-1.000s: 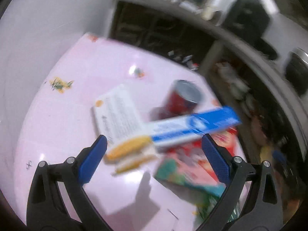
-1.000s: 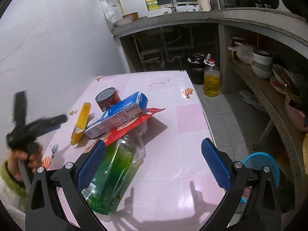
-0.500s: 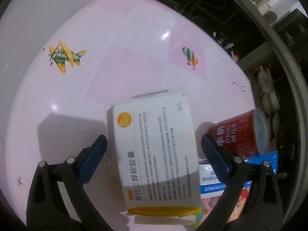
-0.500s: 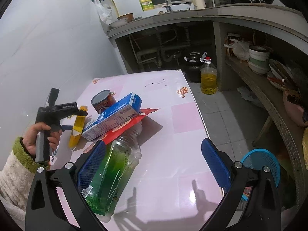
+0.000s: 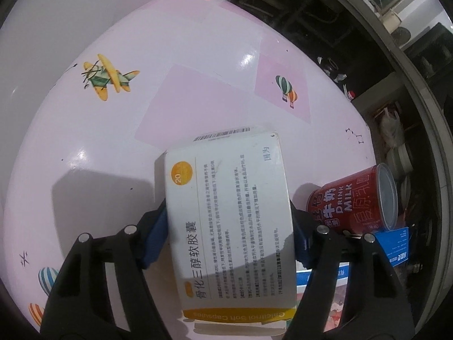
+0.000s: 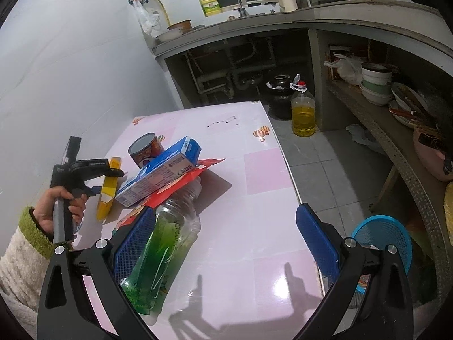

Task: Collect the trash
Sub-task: 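Grasp the white medicine box with the left tool, then grasp the red milk can by its lid with the right tool while the left tool holds the box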

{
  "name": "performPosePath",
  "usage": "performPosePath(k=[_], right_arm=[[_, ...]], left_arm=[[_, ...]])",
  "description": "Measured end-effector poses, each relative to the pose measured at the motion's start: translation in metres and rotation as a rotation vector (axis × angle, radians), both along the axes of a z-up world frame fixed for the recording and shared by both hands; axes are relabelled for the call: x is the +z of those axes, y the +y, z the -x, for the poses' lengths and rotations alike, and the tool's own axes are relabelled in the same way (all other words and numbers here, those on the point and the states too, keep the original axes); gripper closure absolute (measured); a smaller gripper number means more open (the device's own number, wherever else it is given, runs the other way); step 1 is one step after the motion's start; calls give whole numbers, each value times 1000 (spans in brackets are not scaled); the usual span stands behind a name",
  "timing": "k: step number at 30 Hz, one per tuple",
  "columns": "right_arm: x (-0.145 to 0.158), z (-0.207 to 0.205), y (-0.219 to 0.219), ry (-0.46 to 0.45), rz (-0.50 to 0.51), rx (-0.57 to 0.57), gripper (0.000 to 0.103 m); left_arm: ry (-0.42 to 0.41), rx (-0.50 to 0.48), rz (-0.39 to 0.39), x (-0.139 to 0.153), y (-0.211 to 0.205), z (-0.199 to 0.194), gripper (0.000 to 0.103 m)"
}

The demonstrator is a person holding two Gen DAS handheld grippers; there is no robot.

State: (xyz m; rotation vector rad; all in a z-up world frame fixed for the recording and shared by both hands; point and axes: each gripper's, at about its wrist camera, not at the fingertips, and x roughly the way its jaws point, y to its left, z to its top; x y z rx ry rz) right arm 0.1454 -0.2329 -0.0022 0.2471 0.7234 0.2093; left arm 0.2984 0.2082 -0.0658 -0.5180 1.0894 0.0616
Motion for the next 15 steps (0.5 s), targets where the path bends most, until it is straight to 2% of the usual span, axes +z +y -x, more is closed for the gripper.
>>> performPosePath(k=[9, 15], right_arm=[[12, -9, 15, -21, 10, 49, 7], [47, -57, 62, -80, -14, 227, 7]], left_arm=[[-92, 30, -6, 18, 14, 36, 35], [-164, 39, -7, 33, 19, 69, 35]])
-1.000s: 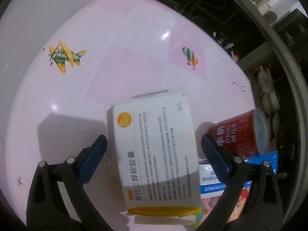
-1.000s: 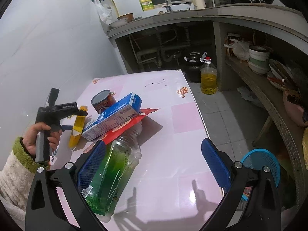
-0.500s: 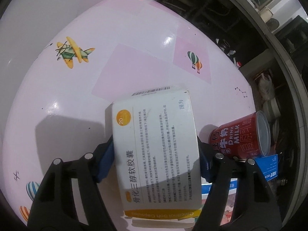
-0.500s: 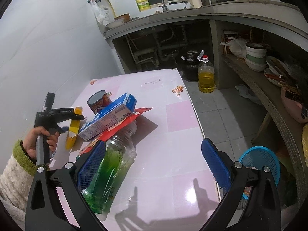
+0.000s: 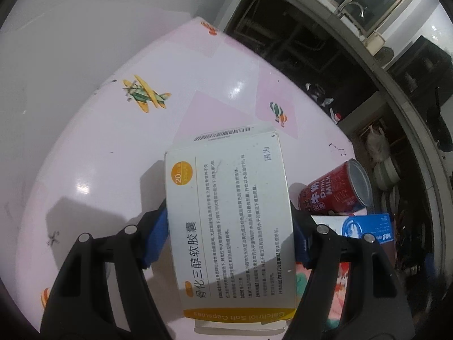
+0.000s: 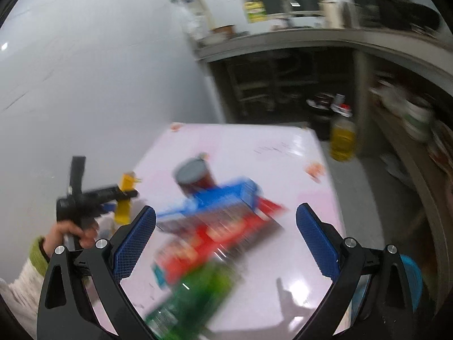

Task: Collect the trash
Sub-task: 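Grasp the red milk can by its lid with the right tool while the left tool holds the box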

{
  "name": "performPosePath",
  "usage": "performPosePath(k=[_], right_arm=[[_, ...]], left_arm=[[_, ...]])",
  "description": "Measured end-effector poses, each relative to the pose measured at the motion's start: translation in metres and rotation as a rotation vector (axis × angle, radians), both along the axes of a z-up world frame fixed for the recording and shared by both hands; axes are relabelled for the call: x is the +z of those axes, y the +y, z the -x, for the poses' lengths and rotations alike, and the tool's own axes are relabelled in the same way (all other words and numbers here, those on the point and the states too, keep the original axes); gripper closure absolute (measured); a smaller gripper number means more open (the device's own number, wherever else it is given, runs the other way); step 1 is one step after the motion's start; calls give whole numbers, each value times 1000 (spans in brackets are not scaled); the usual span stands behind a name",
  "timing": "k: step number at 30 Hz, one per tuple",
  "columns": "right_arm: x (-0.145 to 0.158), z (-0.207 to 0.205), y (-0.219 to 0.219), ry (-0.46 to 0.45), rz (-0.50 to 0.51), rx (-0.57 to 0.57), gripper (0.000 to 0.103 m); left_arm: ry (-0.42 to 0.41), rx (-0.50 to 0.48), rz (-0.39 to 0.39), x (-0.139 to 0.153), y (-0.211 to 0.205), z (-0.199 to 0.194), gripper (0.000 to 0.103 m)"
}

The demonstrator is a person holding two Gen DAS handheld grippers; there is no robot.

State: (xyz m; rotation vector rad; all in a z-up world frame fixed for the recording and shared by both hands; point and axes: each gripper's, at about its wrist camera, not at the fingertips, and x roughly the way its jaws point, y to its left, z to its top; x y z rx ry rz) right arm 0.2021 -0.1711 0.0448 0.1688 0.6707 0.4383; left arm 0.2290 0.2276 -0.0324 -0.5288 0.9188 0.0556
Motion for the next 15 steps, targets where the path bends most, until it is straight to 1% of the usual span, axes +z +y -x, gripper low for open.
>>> performPosePath(k=[3, 5, 6, 7, 8, 10, 13, 15], right_arm=[[4, -43, 39, 43, 29, 90, 7], [1, -73, 66, 91, 57, 134, 7], [-2, -88, 81, 115, 86, 154, 7], [-5, -97, 91, 129, 109, 162, 7], [-12, -113, 108, 159, 159, 162, 7], [-20, -129, 126, 204, 204, 182, 7], [-37, -153, 148, 281, 255, 181, 7], [-43, -160, 154, 308, 264, 176, 8]], left_arm=[[-19, 3, 18, 5, 2, 12, 35], [-25, 1, 26, 7, 3, 16, 35], [-30, 0, 28, 9, 3, 19, 35], [-32, -1, 29, 9, 3, 19, 35], [-35, -3, 32, 10, 3, 21, 35], [-38, -6, 39, 10, 2, 22, 35], [-42, -16, 45, 10, 1, 22, 35], [-41, -23, 49, 9, 1, 23, 35]])
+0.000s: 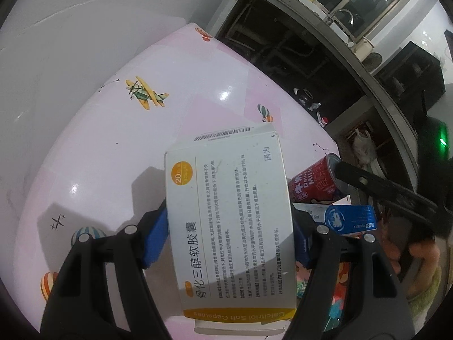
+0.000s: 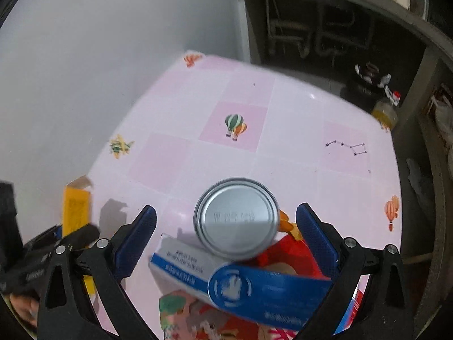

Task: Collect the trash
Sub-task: 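Grasp the red milk can by its lid with the right tool while the left tool holds the box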

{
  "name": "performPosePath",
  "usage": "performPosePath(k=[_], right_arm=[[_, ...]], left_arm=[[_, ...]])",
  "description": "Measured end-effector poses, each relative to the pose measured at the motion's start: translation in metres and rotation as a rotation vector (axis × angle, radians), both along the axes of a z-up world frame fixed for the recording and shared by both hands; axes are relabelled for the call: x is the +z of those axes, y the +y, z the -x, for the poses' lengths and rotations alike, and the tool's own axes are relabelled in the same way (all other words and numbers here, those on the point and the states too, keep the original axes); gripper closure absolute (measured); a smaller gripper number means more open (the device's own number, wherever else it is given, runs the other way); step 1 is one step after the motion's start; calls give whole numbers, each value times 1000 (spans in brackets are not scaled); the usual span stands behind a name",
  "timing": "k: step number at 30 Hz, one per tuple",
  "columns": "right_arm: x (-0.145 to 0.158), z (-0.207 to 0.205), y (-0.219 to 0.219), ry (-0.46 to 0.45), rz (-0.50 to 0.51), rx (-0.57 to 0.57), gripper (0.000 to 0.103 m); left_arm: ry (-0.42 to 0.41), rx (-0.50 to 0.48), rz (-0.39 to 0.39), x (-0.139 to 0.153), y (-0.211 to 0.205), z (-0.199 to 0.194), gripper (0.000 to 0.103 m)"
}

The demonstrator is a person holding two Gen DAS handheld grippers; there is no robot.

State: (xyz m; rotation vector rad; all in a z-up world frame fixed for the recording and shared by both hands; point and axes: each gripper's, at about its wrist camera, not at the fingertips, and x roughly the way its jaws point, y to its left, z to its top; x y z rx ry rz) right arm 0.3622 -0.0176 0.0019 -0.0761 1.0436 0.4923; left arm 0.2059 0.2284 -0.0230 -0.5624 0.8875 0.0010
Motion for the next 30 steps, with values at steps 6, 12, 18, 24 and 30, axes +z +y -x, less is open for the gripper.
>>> performPosePath(k=[6, 12, 18, 24, 30], right_arm=[[-24, -12, 14, 69, 81, -11, 22], [-41, -16, 19, 68, 138, -23, 38], [-43, -14, 13, 46, 116, -35, 38], [-37, -9, 8, -13, 93, -49, 39], [-20, -8, 1, -93, 69, -74, 39]], left_arm=[[-10, -13, 3, 1, 0, -5, 35], [-25, -1, -10, 8, 3, -3, 35], [-30, 5, -14, 11, 2, 1, 35], [-41, 13, -27, 16, 2, 5, 35], [-54, 18, -38, 21, -2, 10, 35]])
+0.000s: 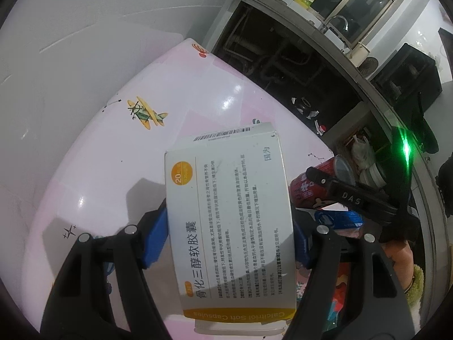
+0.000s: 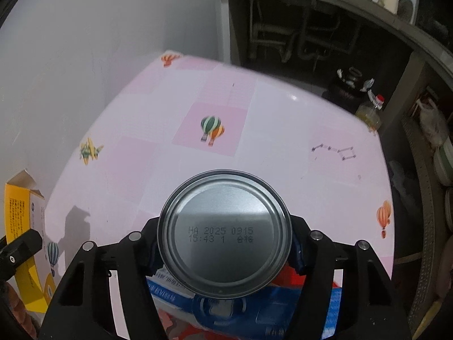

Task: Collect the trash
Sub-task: 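Grasp the red milk can by its lid with the right tool while the left tool holds the box, then carry the box and can toward the wastebasket with both tools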

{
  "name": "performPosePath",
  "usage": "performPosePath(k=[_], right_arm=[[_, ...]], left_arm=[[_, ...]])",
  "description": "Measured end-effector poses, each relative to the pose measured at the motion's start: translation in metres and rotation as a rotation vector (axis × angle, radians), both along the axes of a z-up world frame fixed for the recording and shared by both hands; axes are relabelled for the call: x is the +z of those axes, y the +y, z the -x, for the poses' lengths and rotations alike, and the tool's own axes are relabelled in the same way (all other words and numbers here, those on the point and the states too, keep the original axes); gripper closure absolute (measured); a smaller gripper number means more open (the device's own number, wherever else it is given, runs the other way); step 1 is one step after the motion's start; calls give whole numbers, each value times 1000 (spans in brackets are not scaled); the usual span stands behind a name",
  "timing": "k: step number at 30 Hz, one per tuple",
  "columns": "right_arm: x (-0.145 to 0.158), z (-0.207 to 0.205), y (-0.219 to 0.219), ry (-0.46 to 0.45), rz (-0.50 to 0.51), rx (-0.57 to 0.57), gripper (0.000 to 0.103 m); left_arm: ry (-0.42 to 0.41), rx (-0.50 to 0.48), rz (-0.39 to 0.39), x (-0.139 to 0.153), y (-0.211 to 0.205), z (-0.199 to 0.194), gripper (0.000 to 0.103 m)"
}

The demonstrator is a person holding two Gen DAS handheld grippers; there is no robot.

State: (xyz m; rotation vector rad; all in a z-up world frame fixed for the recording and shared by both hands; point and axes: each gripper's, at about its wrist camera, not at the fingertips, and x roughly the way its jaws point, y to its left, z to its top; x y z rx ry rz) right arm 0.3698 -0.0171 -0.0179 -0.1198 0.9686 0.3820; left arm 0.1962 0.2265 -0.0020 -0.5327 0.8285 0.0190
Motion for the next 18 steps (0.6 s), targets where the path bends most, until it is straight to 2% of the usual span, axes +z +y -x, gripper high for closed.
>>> performPosePath(k=[10, 18], right_arm=[[41, 9, -15, -144, -72, -32, 39], [79, 20, -27, -204, -156, -18, 39]], left_arm=[[-8, 2, -7, 3, -4, 2, 35], [-23, 0, -13, 9, -9, 3, 35]])
